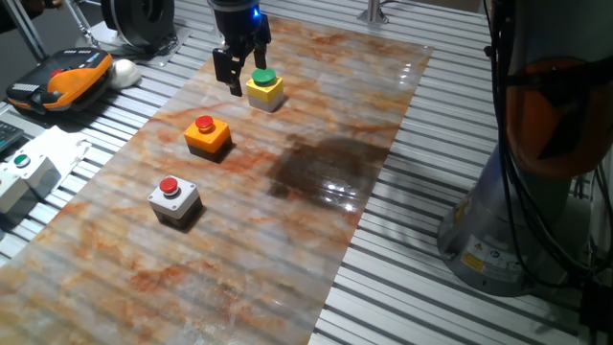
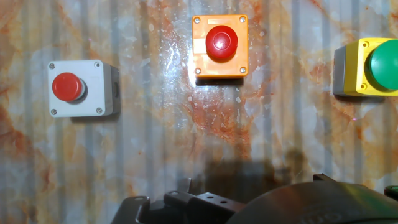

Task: Press three buttons from left to right in sequence

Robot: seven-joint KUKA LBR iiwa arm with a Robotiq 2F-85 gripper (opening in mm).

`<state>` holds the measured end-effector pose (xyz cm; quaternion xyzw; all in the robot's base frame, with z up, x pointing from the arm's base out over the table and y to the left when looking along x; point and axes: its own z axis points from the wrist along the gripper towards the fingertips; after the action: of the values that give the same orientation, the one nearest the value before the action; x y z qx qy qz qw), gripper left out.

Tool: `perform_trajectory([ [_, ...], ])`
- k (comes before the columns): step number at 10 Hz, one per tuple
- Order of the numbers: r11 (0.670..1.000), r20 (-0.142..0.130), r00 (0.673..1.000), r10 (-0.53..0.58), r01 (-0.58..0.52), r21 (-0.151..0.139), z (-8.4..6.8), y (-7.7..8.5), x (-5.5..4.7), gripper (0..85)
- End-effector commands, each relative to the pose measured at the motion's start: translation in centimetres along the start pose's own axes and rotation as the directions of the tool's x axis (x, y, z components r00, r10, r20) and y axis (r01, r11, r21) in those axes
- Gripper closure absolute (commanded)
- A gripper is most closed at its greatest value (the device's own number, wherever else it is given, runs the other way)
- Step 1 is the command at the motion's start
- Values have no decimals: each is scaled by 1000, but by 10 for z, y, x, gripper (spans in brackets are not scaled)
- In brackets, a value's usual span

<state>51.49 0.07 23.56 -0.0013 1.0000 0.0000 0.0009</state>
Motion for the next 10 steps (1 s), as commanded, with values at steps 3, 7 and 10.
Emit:
perform_trajectory([
  [3,962,34,963,267,-264,-66,-4,0,1,850],
  [7,962,33,963,267,-265,-64,-4,1,0,850],
  [10,962,34,963,267,-264,-66,-4,1,0,850],
])
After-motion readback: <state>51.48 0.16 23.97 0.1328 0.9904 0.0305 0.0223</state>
